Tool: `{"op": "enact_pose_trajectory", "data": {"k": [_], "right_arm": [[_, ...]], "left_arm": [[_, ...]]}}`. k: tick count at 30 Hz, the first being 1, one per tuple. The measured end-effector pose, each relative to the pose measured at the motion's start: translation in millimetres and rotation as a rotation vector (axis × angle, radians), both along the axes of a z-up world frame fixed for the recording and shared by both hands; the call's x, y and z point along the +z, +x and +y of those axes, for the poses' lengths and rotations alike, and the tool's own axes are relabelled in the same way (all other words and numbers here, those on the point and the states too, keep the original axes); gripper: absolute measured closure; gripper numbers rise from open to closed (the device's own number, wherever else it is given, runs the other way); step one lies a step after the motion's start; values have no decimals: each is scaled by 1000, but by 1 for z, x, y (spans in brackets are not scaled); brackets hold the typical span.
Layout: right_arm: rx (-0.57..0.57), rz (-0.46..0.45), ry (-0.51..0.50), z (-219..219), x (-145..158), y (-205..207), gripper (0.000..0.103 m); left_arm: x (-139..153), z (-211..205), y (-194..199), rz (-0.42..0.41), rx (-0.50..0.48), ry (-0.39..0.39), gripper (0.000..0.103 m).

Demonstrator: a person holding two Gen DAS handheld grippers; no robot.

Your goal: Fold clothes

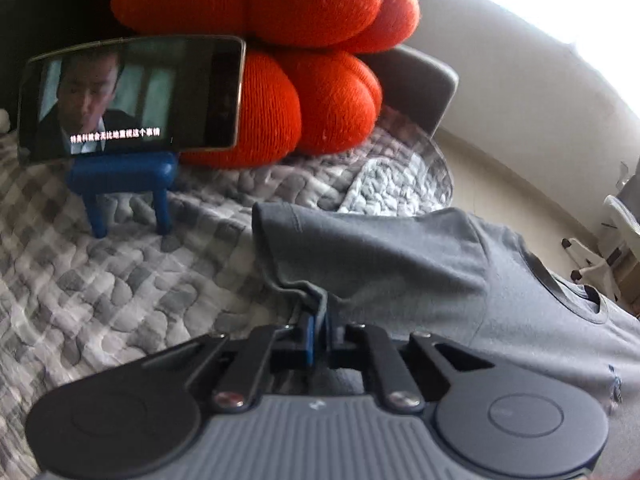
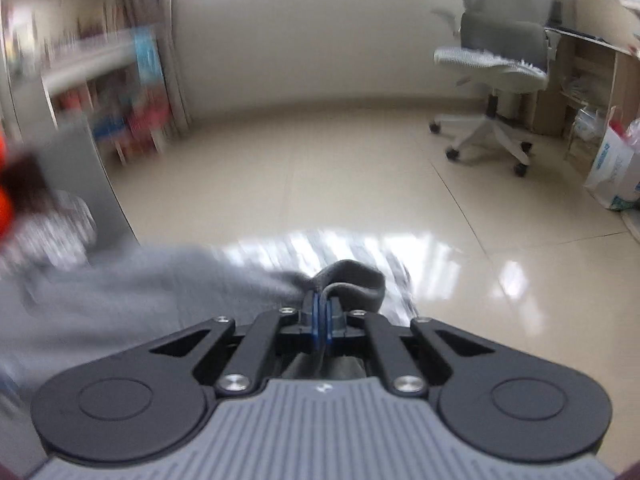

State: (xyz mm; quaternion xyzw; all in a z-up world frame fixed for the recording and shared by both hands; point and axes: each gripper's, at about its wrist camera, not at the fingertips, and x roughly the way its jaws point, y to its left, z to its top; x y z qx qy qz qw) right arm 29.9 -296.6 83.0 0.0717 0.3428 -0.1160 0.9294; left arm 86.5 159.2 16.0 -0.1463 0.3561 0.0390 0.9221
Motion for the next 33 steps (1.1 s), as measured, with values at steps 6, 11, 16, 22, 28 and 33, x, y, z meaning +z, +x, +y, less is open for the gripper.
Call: {"op": "enact_pose_trajectory", "data": {"k": [6, 11, 16, 22, 28, 33], "right_arm": [[51, 2, 0, -7, 2, -3, 78], [146, 4, -69, 6, 14, 17, 64], [245, 6, -136, 18, 25, 37, 58], [312, 4, -44, 14, 18, 72, 54], [472, 62, 60, 42, -8, 88, 54], [556, 53, -95, 73, -10, 86, 93]], "left_arm": [[40, -1, 0, -31, -6, 141, 82], [66, -22, 19, -90, -108, 274, 60], [53, -38, 65, -29, -240, 332, 46], [41, -54, 107, -29, -311, 298, 43], [21, -71, 125, 15, -358, 216, 85], [14, -89, 120, -33, -388, 327, 103]]}}
